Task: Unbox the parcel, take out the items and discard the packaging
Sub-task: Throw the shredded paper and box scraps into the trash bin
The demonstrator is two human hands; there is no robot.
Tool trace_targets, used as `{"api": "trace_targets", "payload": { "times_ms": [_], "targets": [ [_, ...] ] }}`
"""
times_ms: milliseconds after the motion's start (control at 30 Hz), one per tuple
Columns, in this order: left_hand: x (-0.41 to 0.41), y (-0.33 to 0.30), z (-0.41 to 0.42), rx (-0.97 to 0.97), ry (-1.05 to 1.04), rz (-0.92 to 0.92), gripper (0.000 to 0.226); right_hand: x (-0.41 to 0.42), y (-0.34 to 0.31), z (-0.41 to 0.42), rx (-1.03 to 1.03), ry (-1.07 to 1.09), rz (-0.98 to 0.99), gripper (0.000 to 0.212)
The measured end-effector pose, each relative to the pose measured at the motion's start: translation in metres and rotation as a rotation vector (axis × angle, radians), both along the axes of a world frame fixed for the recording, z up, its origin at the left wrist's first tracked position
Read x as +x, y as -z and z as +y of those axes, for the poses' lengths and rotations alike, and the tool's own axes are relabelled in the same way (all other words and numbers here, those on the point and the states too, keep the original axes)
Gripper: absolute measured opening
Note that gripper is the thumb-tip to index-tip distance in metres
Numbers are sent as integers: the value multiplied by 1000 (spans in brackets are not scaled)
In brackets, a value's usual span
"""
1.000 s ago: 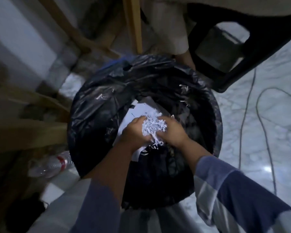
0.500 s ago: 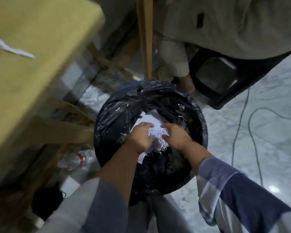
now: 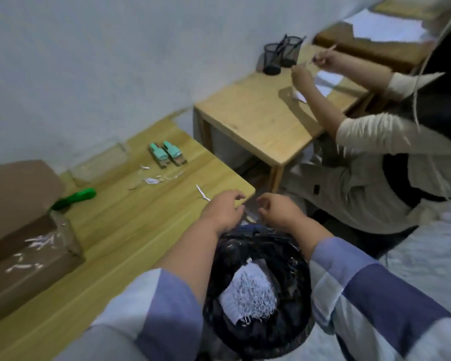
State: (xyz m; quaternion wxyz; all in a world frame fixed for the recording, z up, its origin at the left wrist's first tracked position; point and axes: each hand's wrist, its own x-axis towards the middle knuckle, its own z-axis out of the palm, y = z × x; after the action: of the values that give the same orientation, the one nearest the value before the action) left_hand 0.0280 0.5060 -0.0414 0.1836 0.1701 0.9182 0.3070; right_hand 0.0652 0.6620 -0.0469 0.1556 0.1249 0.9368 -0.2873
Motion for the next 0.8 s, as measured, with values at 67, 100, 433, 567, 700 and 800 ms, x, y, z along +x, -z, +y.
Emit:
{"api": "trace_targets", "payload": {
  "times_ms": [67, 100, 433, 567, 700, 800],
  "targets": [
    [-5, -9, -35, -15, -89, -11, 33, -16, -12, -25, -2, -32, 37, 34],
    [-8, -11, -53, -31, -129, -15, 33, -23, -17, -40, -6, -60, 37, 34],
    [-33, 35, -194, -280, -331, 83, 50, -76, 23, -147, 119, -218, 9, 56],
    [-36, 61, -215, -393, -365, 126, 58, -79, 50, -186, 248, -178, 45, 63],
    [-31, 74, -220, -427, -341, 251, 67, -103, 59, -224, 199, -337, 202, 59],
    [-31, 77, -220, -405, -349, 273, 68, -136, 56, -249, 79, -422, 257, 56]
  ]
}}
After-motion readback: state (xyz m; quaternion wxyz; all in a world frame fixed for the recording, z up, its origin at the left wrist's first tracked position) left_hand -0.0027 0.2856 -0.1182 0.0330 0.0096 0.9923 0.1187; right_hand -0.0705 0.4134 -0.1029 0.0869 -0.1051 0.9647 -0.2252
